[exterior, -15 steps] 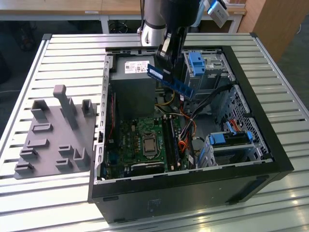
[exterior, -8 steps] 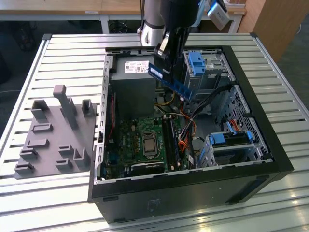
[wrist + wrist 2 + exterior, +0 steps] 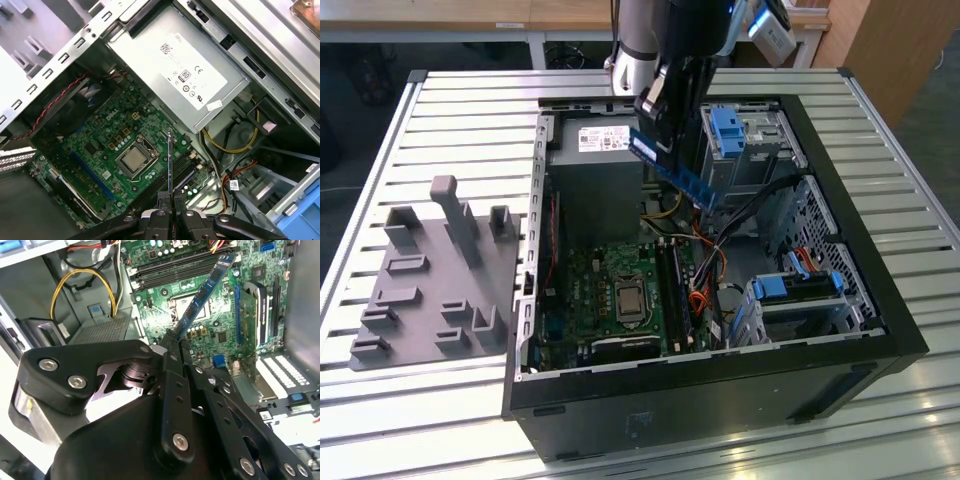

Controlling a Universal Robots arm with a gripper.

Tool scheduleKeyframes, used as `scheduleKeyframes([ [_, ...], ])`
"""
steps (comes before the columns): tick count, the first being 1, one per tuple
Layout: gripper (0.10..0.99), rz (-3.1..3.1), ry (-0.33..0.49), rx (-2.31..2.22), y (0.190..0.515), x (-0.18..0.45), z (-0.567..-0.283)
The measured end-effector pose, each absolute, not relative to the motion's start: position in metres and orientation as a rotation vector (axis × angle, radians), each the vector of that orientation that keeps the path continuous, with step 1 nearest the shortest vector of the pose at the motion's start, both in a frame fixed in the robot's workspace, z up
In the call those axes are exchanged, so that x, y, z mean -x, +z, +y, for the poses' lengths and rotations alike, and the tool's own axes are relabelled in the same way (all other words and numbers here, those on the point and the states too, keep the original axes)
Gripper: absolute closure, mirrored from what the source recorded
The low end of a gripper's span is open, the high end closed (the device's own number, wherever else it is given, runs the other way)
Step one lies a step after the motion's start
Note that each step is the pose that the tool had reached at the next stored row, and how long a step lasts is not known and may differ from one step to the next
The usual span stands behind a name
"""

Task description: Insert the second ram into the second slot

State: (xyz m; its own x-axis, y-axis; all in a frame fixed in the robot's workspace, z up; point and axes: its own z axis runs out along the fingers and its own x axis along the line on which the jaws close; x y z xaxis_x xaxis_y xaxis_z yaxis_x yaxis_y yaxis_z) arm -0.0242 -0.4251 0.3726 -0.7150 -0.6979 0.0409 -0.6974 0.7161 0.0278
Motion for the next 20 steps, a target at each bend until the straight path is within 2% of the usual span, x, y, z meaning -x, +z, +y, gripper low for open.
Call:
scheduleKeyframes([
  [20,0.949,-2.948,-0.013,-0.932,0.3724,0.0242,-0.425],
])
